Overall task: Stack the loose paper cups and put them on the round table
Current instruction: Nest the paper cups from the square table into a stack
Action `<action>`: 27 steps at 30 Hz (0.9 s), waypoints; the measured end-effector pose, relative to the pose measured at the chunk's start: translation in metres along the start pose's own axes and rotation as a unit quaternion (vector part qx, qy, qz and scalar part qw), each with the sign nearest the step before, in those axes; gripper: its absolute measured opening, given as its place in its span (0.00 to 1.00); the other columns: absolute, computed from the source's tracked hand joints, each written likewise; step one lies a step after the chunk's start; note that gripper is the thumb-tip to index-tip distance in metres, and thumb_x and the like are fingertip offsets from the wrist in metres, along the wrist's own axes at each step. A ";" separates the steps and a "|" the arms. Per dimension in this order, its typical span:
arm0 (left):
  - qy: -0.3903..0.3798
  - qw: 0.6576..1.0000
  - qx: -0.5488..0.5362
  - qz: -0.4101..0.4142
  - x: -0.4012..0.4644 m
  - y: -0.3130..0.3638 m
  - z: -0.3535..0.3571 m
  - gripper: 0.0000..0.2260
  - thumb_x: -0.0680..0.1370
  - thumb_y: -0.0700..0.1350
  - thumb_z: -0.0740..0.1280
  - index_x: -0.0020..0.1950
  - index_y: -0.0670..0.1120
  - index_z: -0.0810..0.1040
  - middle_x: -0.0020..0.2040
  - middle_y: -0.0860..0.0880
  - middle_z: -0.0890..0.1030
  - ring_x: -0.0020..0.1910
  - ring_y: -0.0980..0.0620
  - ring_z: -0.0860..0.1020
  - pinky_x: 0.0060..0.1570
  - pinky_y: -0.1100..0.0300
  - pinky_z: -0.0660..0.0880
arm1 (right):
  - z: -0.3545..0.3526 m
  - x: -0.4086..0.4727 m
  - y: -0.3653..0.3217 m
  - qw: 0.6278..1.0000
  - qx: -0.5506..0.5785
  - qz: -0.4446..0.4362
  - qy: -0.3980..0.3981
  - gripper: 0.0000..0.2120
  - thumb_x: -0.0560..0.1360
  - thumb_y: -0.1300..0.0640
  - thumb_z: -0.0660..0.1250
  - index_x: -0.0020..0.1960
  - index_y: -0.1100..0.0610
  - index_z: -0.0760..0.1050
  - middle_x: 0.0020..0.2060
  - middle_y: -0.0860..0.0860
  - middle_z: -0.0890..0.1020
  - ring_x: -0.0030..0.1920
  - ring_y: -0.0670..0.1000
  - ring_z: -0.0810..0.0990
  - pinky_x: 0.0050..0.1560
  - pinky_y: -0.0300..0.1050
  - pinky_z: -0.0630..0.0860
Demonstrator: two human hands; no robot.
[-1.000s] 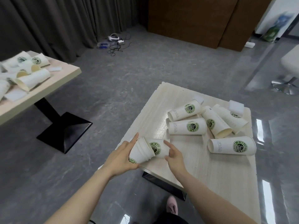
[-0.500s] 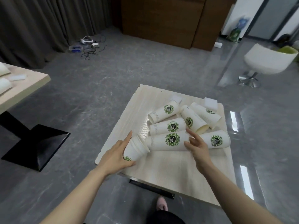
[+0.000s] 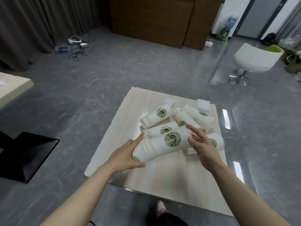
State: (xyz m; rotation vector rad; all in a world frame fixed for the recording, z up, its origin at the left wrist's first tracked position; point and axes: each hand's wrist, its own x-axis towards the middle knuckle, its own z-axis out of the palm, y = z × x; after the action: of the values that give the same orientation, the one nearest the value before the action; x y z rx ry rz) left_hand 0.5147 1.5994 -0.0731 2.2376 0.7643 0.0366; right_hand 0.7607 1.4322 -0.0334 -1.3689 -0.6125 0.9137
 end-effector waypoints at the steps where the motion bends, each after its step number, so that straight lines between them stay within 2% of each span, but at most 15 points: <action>1: -0.003 1.000 0.001 0.005 0.003 0.002 0.000 0.49 0.67 0.59 0.74 0.68 0.77 0.36 0.59 0.58 0.68 0.54 0.57 0.73 0.53 0.57 0.74 | 0.003 0.002 0.001 1.000 0.006 0.006 -0.012 0.22 0.74 0.67 0.64 0.66 0.55 0.73 0.51 0.54 0.84 0.50 0.47 0.81 0.47 0.35 0.77; 3: -0.007 1.000 0.004 0.015 0.007 0.007 0.003 0.49 0.67 0.60 0.74 0.68 0.77 0.36 0.59 0.58 0.68 0.53 0.57 0.73 0.51 0.59 0.73 | 0.010 0.003 0.004 0.999 0.016 0.018 -0.034 0.23 0.72 0.65 0.65 0.66 0.55 0.73 0.52 0.53 0.84 0.52 0.48 0.81 0.53 0.38 0.77; 5: -0.009 1.000 0.008 0.024 0.011 0.013 0.007 0.49 0.67 0.60 0.73 0.68 0.77 0.35 0.60 0.58 0.68 0.53 0.57 0.72 0.50 0.60 0.73 | 0.017 0.004 0.010 0.998 0.022 0.028 -0.045 0.25 0.70 0.64 0.66 0.67 0.56 0.72 0.52 0.54 0.84 0.54 0.50 0.80 0.60 0.43 0.73; 7: -0.009 0.999 0.014 0.035 0.014 0.018 0.014 0.49 0.67 0.61 0.72 0.68 0.76 0.34 0.64 0.57 0.67 0.54 0.57 0.72 0.49 0.62 0.71 | 0.022 0.003 0.017 0.998 0.023 0.034 -0.049 0.25 0.70 0.64 0.66 0.67 0.56 0.73 0.54 0.58 0.82 0.56 0.52 0.78 0.62 0.46 0.70; 9: -0.011 0.998 0.034 0.049 0.019 0.023 0.022 0.49 0.68 0.62 0.71 0.69 0.74 0.32 0.68 0.56 0.64 0.56 0.56 0.70 0.49 0.61 0.70 | 0.026 0.001 0.025 0.998 0.020 0.040 -0.054 0.25 0.69 0.65 0.70 0.65 0.54 0.74 0.55 0.58 0.82 0.56 0.51 0.79 0.59 0.42 0.72; 11: -0.015 0.997 0.050 0.059 0.023 0.029 0.031 0.49 0.68 0.62 0.71 0.68 0.74 0.30 0.70 0.54 0.63 0.58 0.53 0.71 0.52 0.58 0.71 | 0.028 -0.002 0.034 0.997 0.015 0.048 -0.058 0.23 0.69 0.63 0.69 0.64 0.53 0.75 0.55 0.54 0.83 0.55 0.47 0.80 0.53 0.37 0.75; 15: -0.011 0.998 0.047 0.049 0.035 0.039 0.043 0.50 0.67 0.64 0.71 0.67 0.73 0.29 0.68 0.52 0.65 0.61 0.49 0.72 0.54 0.55 0.73 | 0.031 -0.006 0.046 0.996 0.005 0.063 -0.060 0.23 0.70 0.60 0.68 0.64 0.50 0.74 0.53 0.46 0.84 0.54 0.45 0.81 0.50 0.36 0.76; 19: -0.012 0.999 0.030 0.044 0.045 0.045 0.049 0.50 0.66 0.66 0.71 0.70 0.72 0.32 0.70 0.54 0.64 0.66 0.52 0.69 0.56 0.56 0.72 | 0.027 -0.006 0.053 0.996 0.003 0.067 -0.058 0.23 0.74 0.66 0.66 0.66 0.49 0.74 0.54 0.58 0.83 0.53 0.52 0.80 0.52 0.41 0.75; 22: -0.013 0.998 0.029 0.056 0.050 0.049 0.053 0.49 0.65 0.66 0.71 0.71 0.73 0.36 0.67 0.57 0.65 0.64 0.54 0.69 0.53 0.58 0.72 | 0.024 -0.006 0.054 0.995 0.008 0.073 -0.065 0.23 0.75 0.68 0.64 0.66 0.49 0.73 0.50 0.61 0.80 0.50 0.54 0.79 0.54 0.43 0.74; 24: -0.008 0.997 0.028 0.069 0.052 0.050 0.057 0.48 0.65 0.64 0.71 0.72 0.73 0.39 0.65 0.58 0.67 0.62 0.56 0.69 0.51 0.60 0.72 | 0.018 -0.008 0.051 0.995 0.002 0.070 -0.073 0.23 0.75 0.67 0.66 0.67 0.50 0.73 0.49 0.57 0.82 0.51 0.51 0.80 0.52 0.39 0.75; 27: -0.003 0.997 0.030 0.076 0.054 0.050 0.060 0.47 0.64 0.63 0.71 0.74 0.71 0.43 0.66 0.60 0.66 0.64 0.59 0.67 0.53 0.61 0.71 | -0.007 -0.004 0.041 0.998 -0.051 0.035 -0.023 0.22 0.74 0.64 0.69 0.65 0.49 0.74 0.58 0.49 0.81 0.57 0.44 0.78 0.55 0.35 0.73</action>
State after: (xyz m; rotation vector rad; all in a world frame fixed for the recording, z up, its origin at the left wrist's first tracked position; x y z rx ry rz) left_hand 0.5996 1.5621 -0.0929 2.3476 0.5976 0.0829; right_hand 0.7567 1.4239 -0.0739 -1.4706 -0.6576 0.9841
